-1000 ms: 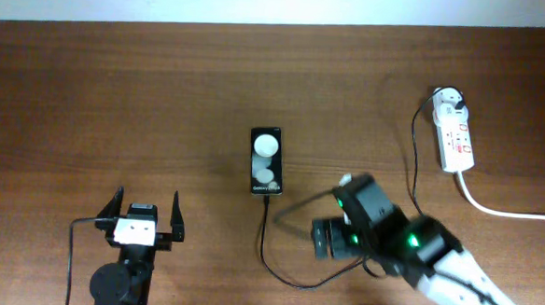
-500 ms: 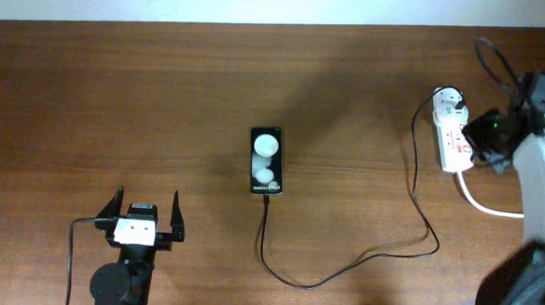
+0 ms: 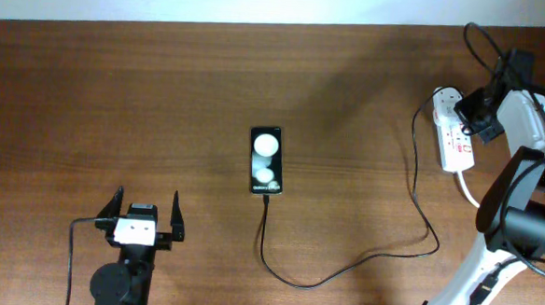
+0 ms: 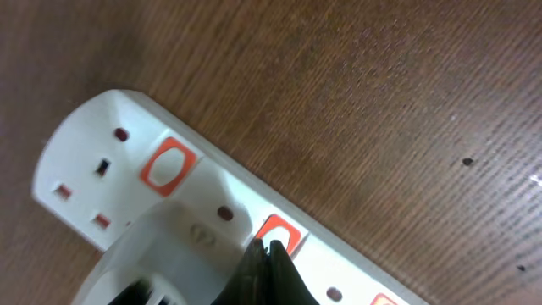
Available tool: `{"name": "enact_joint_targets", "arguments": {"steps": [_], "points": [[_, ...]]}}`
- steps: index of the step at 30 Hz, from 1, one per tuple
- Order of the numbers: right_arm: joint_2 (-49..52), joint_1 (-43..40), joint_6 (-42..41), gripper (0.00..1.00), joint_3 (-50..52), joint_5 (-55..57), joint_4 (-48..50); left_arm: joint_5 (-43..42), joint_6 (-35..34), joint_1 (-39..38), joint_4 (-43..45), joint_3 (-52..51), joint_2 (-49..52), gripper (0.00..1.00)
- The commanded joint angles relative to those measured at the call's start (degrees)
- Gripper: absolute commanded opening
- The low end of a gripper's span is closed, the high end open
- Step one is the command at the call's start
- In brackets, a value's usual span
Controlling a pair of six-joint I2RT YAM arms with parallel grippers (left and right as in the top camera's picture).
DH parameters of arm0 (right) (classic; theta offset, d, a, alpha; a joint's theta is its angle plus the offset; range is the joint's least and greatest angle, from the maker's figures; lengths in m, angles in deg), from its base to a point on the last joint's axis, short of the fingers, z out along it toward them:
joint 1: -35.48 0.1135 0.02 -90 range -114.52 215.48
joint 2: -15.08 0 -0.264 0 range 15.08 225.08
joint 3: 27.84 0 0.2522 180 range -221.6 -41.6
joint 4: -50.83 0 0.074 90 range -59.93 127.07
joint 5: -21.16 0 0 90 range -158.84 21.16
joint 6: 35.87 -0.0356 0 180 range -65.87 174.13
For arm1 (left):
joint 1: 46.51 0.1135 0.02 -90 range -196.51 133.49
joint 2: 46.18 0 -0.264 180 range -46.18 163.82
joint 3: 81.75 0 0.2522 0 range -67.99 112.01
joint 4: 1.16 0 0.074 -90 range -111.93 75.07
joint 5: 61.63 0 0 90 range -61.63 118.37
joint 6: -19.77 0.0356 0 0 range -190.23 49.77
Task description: Plug charger to phone and switch on socket
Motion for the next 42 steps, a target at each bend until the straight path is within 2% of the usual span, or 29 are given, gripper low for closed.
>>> {"name": "enact_joint_targets", "arguments": {"steps": [1, 8, 13, 15, 19, 21, 24, 28, 29, 30, 32, 35, 42], "points": [[3.4, 0.4, 1.3, 0.04, -1.0, -1.8, 0.1, 0.2, 0.9, 0.3, -0.1, -0.3, -0.3, 0.99], [4.2, 7.1, 3.7, 0.04, -1.0, -2.6, -3.1, 0.2, 0.9, 0.3, -0.1, -0.3, -0.3, 0.99], [4.1, 6.0, 3.6, 0.04, -1.0, 0.3, -9.1, 0.2, 0.9, 0.3, -0.1, -0.3, -0.3, 0.99], [2.8, 3.5, 0.1, 0.04, -1.1, 2.3, -14.2, 0.2, 0.9, 0.3, -0.1, -0.3, -0.3, 0.99], [-9.0, -3.2, -1.8, 0.04, -1.0, 2.8, -27.0, 0.2, 0.9, 0.3, -0.1, -0.3, -0.3, 0.99], [-17.7, -2.1, 0.4, 0.04, -1.0, 1.6, -32.2, 0.2, 0.9, 0.3, -0.1, -0.3, -0.3, 0.99], [-32.4, 2.2, 9.9, 0.04, -1.0, -6.6, -37.8, 0.2, 0.9, 0.3, -0.1, -0.3, -0.3, 0.99], [-51.6, 5.6, 11.9, 0.04, -1.0, -6.9, -47.6, 0.2, 0.9, 0.3, -0.1, -0.3, -0.3, 0.99], [-58.0, 5.6, 11.9, 0.55, -1.0, -6.8, -50.7, 0.2, 0.9, 0.3, -0.1, -0.3, -0.3, 0.99], [-60.3, 5.6, 11.8, 0.99, -1.0, -6.2, -52.0, 0.2, 0.9, 0.3, -0.1, -0.3, -0.3, 0.99], [-68.0, 5.6, 11.8, 0.99, -1.0, -6.3, -54.3, 0.2, 0.9, 0.3, -0.1, -0.3, -0.3, 0.99], [-74.1, 5.6, 11.8, 0.99, -1.0, -6.3, -54.3, 0.2, 0.9, 0.3, -0.1, -0.3, -0.3, 0.99], [-75.2, 5.6, 13.7, 0.99, 1.9, -5.2, -55.3, 0.2, 0.9, 0.3, -0.1, -0.3, -0.3, 0.99]]}}
